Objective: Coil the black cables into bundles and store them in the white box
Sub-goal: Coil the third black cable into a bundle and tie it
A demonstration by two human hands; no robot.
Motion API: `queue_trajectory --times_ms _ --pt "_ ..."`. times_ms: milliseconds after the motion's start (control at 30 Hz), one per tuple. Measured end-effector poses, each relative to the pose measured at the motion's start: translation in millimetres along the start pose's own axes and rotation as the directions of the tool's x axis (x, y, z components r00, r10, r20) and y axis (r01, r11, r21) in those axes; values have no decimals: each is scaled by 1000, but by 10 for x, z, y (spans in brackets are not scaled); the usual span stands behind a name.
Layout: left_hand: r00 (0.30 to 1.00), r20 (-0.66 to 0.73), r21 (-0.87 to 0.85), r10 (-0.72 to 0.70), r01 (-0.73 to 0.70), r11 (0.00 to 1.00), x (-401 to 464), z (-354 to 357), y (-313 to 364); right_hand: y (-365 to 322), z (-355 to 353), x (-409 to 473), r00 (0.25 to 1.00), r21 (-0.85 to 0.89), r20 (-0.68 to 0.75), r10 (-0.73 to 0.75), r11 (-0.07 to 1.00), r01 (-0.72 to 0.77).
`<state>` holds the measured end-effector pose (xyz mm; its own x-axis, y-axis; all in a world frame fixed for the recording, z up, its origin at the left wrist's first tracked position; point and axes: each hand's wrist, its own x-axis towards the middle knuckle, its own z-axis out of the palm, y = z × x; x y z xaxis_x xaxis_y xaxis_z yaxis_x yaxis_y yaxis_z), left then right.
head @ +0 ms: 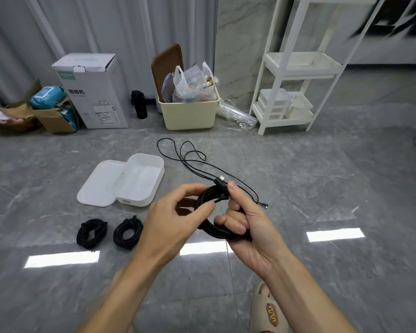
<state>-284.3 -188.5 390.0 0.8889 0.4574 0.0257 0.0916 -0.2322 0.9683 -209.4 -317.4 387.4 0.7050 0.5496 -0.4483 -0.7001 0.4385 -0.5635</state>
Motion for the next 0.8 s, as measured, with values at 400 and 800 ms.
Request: queue_trajectory --times_ms 400,800 --pt "989 -59 -5 -133 133 991 41 101 47 38 -23 18 998 -234 22 -54 971 58" --pt "913 236 -515 -333 408 754 76 76 27 15 -36 43 999 -292 -8 -43 956 39"
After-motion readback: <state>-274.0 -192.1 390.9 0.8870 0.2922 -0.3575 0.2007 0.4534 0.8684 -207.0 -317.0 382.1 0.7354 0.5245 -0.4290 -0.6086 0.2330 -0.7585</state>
